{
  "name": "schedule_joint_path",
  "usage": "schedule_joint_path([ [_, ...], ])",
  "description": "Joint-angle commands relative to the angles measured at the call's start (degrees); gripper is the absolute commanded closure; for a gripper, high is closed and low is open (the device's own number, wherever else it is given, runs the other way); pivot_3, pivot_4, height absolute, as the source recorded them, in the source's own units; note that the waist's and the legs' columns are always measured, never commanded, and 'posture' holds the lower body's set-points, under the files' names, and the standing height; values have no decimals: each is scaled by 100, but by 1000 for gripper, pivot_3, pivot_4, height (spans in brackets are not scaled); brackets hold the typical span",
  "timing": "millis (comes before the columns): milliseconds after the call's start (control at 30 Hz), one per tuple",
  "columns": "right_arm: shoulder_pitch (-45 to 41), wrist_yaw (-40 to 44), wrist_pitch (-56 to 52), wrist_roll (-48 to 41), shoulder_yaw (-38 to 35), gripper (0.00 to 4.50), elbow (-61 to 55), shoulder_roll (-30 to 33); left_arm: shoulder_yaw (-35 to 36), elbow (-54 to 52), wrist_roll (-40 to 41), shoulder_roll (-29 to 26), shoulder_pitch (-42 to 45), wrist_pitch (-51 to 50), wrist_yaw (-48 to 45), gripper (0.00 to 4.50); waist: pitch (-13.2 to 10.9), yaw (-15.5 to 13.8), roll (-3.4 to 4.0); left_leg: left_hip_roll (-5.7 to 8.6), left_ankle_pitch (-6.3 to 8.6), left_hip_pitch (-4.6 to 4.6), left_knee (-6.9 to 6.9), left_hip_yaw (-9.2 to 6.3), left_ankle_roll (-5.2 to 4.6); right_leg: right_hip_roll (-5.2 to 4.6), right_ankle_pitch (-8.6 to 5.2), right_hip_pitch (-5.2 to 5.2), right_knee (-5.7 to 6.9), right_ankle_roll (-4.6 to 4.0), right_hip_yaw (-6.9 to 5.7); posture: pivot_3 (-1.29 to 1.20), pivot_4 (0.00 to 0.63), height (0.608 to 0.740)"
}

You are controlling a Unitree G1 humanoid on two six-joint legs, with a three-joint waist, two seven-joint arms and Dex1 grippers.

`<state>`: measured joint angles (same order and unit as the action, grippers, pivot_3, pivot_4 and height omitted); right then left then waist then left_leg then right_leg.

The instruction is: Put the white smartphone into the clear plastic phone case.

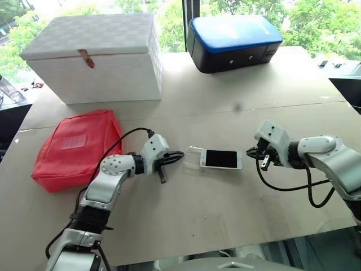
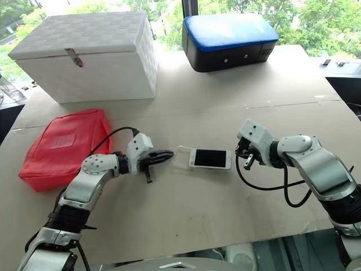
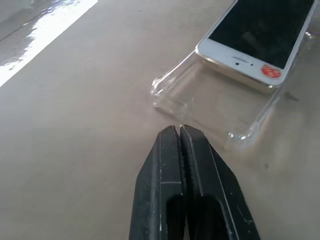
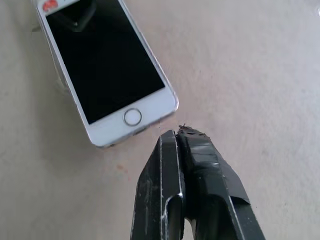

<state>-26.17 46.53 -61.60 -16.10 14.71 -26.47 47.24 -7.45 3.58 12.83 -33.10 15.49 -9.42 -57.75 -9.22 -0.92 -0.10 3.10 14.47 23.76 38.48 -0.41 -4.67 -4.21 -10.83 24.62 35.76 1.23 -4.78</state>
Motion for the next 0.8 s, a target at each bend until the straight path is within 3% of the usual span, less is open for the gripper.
schedule_joint_path([
  [33, -188, -86, 102, 124, 354, 4500, 54, -150, -87, -345, 71, -11, -26, -121, -112, 4420, -1, 8, 0, -1, 1, 0, 0, 0, -1, 1, 0, 1, 0, -1, -1, 0, 150, 740],
  [800, -468, 414, 208, -55, 750, 4500, -122, 12, -68, -1477, 123, -15, -490, -936, 279, 4420, -8, -14, -10, 2, 0, 7, 1, 0, -1, 0, 0, 2, -4, 0, -1, 0, 150, 740],
])
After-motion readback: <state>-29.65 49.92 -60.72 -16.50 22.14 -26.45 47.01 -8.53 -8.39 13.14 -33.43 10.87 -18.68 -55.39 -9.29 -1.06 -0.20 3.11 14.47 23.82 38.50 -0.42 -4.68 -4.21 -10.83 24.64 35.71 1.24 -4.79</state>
